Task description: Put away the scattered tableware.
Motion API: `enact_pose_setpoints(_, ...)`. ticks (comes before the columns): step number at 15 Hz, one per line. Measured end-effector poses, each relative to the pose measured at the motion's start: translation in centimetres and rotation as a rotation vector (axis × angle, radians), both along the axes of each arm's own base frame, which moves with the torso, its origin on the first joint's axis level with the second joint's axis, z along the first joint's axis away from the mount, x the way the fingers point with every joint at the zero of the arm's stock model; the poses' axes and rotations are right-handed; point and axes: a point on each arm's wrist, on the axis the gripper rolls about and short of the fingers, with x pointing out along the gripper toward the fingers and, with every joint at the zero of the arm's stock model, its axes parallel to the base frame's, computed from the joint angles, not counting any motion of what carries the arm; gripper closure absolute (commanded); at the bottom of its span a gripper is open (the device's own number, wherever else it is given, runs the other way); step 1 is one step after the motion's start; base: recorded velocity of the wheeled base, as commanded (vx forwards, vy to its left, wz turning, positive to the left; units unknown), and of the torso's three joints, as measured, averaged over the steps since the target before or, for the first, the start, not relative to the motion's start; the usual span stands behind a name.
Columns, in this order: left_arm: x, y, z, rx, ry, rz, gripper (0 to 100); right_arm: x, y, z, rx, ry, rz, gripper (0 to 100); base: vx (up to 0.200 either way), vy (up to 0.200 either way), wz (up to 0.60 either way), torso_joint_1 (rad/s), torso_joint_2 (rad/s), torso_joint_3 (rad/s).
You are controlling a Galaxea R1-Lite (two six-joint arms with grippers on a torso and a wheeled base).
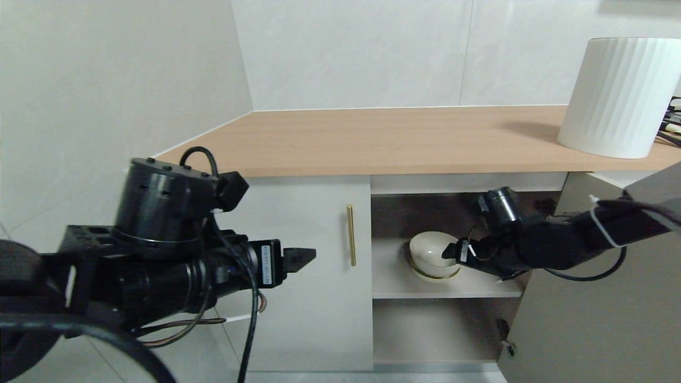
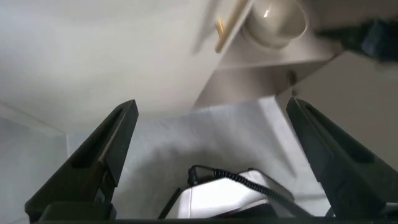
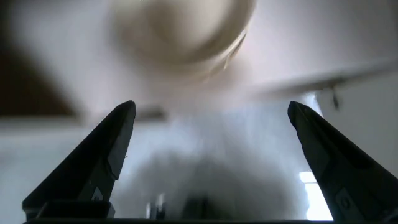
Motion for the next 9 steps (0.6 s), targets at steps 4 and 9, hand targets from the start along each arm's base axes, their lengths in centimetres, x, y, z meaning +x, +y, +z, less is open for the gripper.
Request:
enact_pose_setpoints(4, -3.1, 3.4, 0.6, 0.001, 0.009, 0.052, 0, -8.6, 0.0, 4.0, -0.021, 0.022, 0.154, 0, 0.000, 0.000, 0.00, 0.000, 0.00, 0.000)
enact_pose_setpoints(9, -4.9, 5.2, 0.6, -0.013, -0.016, 0.090, 0, -15.3, -1.2, 4.5, -0.016, 0.033, 0.277, 0, 0.000, 0.000, 0.00, 0.000, 0.00, 0.000)
